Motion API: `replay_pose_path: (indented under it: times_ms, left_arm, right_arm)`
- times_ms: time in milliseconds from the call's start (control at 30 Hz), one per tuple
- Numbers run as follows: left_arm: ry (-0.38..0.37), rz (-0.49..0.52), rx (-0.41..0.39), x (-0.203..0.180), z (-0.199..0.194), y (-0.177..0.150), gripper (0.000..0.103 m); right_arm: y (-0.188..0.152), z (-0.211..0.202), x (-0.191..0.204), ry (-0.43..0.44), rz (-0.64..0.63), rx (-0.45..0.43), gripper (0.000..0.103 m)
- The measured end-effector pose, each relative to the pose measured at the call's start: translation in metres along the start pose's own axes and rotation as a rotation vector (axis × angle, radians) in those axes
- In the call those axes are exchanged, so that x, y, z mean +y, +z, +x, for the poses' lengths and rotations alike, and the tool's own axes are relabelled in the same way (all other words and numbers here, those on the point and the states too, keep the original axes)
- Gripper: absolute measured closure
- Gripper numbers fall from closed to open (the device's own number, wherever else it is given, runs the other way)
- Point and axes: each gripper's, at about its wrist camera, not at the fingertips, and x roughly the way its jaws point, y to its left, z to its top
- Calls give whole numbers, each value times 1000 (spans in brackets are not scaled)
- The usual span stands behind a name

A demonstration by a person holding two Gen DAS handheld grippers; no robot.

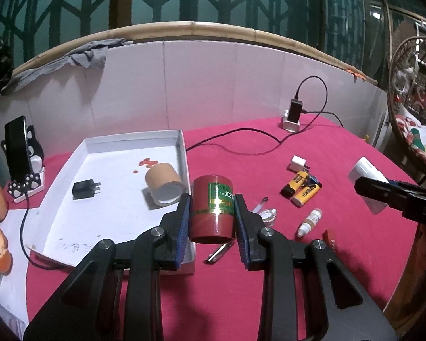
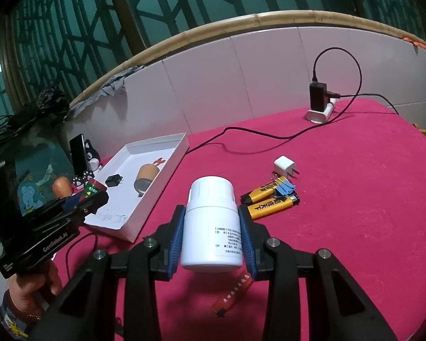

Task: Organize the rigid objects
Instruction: 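Carry the can and pill bottle with both grippers over the white tray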

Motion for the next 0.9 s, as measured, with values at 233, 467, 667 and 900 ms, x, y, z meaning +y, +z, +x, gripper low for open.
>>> replay_pose_path:
  times_ms: [233,467,667,900]
  left_arm:
    - [13,-35,-8,14,-3,0,74]
    - [26,-67,-11,29,-5,-1,74]
    - [32,-91,-18,40,-7,-2,74]
    - [43,-119,-24,55,-9,-3,74]
  right_arm:
    - [3,3,10,12,-15,7,67]
    - [11,6,29,27,-64,3,67]
    - [15,13,43,41,-96,13,67]
    - [22,21,61,55,-136,20,67]
